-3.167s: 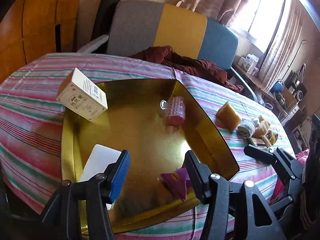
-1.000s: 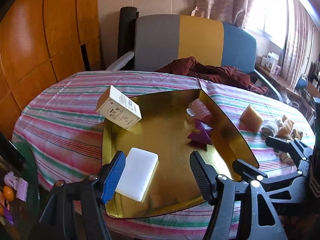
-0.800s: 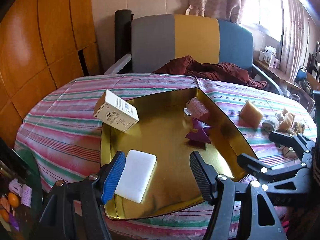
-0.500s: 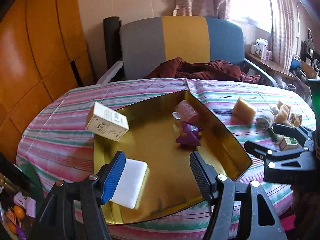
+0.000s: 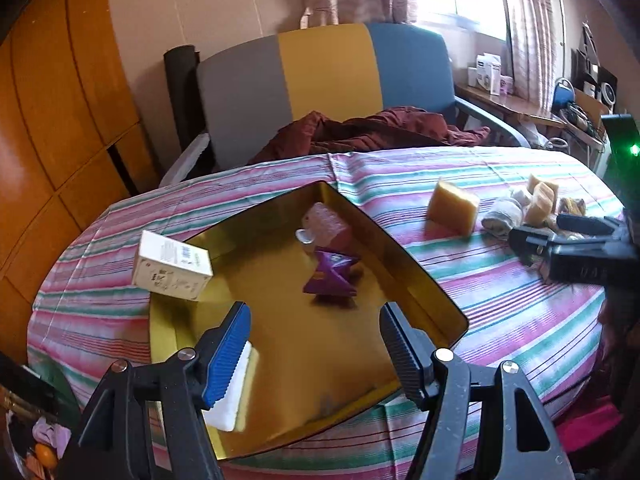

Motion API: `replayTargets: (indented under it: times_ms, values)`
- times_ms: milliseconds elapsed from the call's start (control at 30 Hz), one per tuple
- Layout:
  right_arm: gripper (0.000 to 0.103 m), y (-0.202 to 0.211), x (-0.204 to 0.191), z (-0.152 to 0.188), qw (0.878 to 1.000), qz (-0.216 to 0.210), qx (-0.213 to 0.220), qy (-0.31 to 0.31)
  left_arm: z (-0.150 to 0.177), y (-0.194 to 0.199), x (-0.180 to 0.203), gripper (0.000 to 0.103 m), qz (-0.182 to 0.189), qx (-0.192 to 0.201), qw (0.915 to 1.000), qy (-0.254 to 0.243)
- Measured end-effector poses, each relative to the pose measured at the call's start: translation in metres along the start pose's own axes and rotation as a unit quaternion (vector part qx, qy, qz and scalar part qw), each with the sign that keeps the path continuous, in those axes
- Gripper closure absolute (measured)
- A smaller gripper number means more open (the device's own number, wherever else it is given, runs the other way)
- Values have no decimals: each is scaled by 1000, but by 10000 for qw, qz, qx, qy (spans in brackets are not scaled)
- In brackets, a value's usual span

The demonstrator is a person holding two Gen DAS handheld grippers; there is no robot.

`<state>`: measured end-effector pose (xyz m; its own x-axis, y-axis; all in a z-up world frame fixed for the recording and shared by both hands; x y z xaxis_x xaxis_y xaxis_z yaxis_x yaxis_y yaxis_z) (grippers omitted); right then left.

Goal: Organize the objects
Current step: 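Withdraw both tools from the tray and move toward the remaining items, then grasp the yellow sponge with the left tool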

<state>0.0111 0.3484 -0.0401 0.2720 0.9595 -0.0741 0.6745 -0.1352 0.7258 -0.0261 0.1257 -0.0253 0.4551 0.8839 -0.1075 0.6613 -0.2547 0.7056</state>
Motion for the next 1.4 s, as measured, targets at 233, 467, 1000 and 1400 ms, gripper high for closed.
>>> replayTargets:
  times_ms: [233,467,1000,1400]
  values:
    - [0,15,71,-17,9977,462,61,-494,-10,-11,21,35,581,-104,9981,-163]
    - [0,24,157,-28,9882,1183,212,-954,-20,-31,48,35,786,-416,9948,-495]
    - [0,8,224,-6,9715,709,53,-2260,-90,-116,118,35,2105,-1349,9682,-57]
    - [0,-2,220,-8,9742,565,-85,-2182,-114,-215,136,20,2570,-2411,9213,1641]
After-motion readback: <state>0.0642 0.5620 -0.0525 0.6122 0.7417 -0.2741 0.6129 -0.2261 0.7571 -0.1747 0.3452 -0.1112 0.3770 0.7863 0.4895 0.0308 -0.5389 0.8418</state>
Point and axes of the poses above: each gripper's, at about its wrist camera, not at the fingertips, and y roughly against the way its jaws point, x to its right, z to its underside, the point moved 2 cm from there along -y, roughly the way its jaws point, and after that the axes turned 3 degrees about y, right-handed, at the moved point
